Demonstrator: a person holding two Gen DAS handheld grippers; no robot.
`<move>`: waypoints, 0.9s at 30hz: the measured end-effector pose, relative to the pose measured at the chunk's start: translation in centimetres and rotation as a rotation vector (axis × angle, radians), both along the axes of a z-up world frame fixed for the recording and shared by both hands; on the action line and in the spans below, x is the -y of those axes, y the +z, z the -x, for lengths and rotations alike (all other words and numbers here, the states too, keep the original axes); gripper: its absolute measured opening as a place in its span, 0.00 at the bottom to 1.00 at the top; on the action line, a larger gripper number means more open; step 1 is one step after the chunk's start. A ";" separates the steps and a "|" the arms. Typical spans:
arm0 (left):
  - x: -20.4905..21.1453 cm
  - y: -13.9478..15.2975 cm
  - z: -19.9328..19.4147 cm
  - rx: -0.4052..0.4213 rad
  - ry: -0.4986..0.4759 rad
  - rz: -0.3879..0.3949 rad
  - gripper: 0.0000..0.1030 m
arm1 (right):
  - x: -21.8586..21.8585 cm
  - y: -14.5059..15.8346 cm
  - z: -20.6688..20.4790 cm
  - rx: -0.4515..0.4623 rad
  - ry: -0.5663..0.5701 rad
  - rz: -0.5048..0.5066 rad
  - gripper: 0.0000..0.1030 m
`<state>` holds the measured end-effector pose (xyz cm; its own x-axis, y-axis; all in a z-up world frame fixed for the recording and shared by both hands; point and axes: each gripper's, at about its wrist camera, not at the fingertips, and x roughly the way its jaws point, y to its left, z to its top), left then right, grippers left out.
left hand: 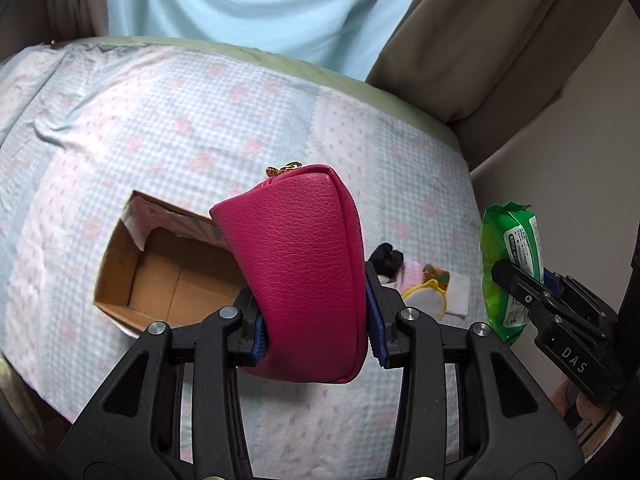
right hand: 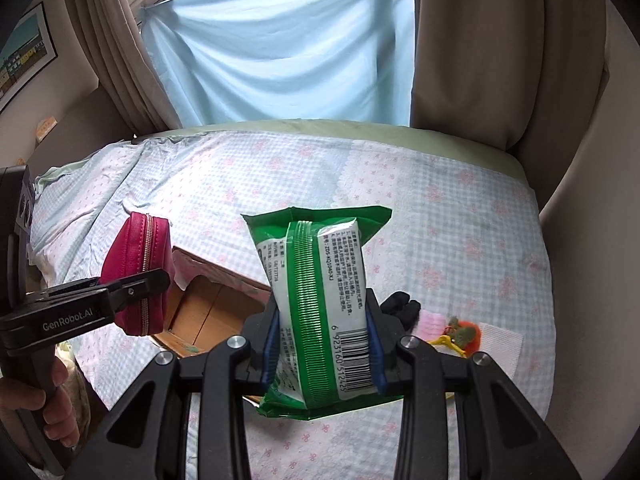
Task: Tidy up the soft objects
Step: 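Carry the pink pouch and green wipe pack over the cardboard box with both tools, then open both tools to drop the pouch and wipe pack into the box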
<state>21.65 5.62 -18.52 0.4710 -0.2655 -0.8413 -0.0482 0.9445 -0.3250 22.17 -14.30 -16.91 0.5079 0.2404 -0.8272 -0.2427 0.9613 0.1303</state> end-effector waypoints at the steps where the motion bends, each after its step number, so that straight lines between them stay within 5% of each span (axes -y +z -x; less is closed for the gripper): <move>1: -0.9 -0.1 0.2 -0.006 0.003 -0.008 0.34 | -1.2 -0.2 0.0 -0.007 0.006 0.003 0.32; 15: -13.3 -8.4 -0.7 -0.188 -0.109 -0.073 0.34 | -14.3 -7.2 -1.8 -0.198 -0.095 0.002 0.32; 27: -13.8 -18.5 -4.4 -0.300 -0.337 -0.163 0.34 | -15.7 -16.8 -3.1 -0.424 -0.280 -0.041 0.32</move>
